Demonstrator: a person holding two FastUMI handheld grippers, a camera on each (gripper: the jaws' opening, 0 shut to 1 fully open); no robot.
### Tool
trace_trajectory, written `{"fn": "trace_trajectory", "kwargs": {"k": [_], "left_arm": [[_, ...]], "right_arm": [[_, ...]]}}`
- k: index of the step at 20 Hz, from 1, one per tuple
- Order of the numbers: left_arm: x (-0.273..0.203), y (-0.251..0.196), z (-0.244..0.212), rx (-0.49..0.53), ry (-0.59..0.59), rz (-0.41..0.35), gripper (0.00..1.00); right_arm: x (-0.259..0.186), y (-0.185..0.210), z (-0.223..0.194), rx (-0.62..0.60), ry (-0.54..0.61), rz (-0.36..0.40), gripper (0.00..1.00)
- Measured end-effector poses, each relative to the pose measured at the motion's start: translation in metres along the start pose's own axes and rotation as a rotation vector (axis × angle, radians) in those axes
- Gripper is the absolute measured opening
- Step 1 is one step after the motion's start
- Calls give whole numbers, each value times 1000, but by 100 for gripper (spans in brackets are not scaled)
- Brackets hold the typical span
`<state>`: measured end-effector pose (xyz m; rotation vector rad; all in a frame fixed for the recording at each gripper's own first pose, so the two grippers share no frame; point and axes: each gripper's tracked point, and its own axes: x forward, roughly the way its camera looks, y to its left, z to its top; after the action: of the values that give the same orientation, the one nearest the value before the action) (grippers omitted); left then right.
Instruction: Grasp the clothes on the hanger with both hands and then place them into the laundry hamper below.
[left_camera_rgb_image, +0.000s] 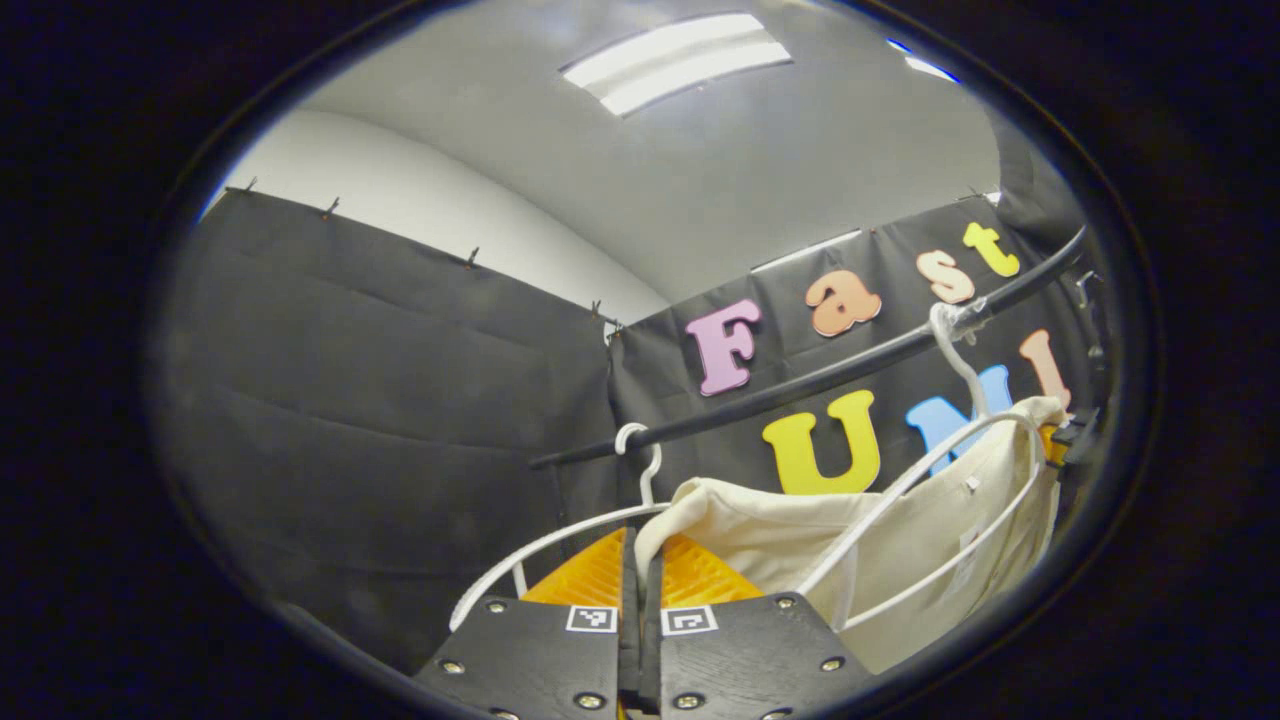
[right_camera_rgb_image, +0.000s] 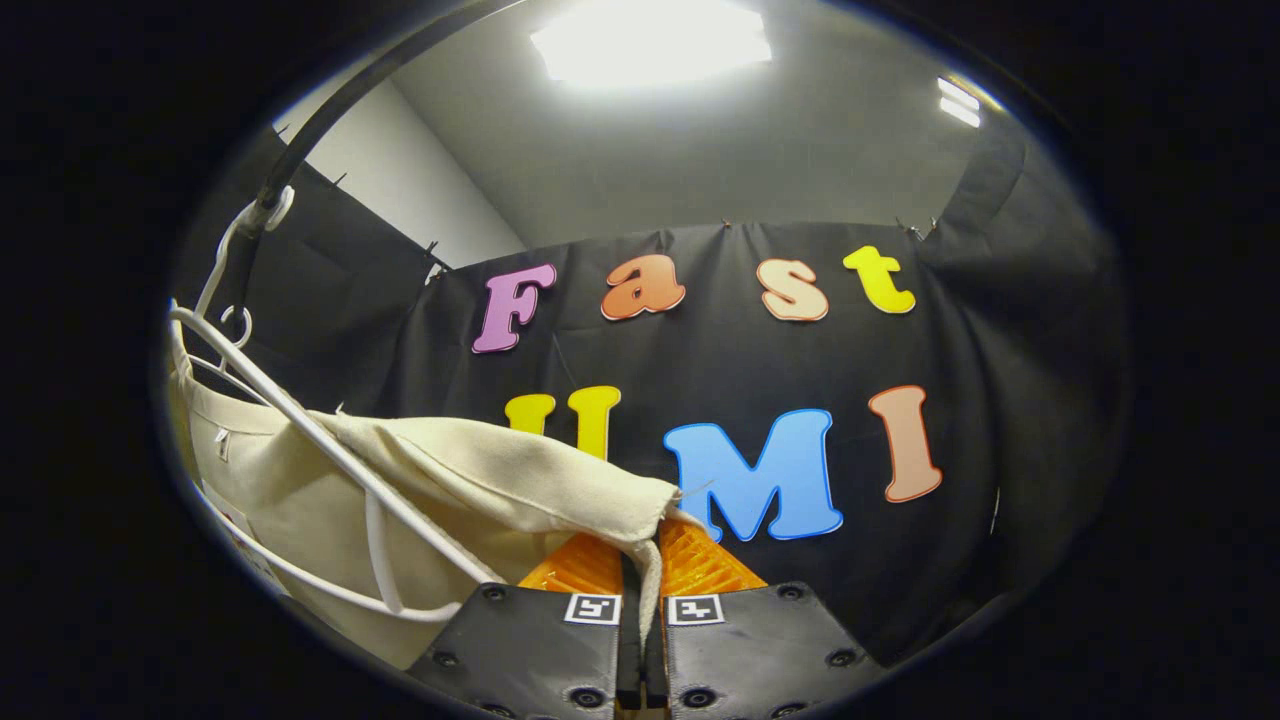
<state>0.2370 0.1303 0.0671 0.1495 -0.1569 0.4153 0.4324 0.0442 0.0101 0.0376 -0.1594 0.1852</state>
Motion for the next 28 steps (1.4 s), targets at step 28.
{"fn": "trace_trajectory", "kwargs": {"k": [28], "left_arm": [[-105,-15,-77,-59,163,-125,1]], "right_arm": [[-136,34,-82,-36,247,73,3]]}}
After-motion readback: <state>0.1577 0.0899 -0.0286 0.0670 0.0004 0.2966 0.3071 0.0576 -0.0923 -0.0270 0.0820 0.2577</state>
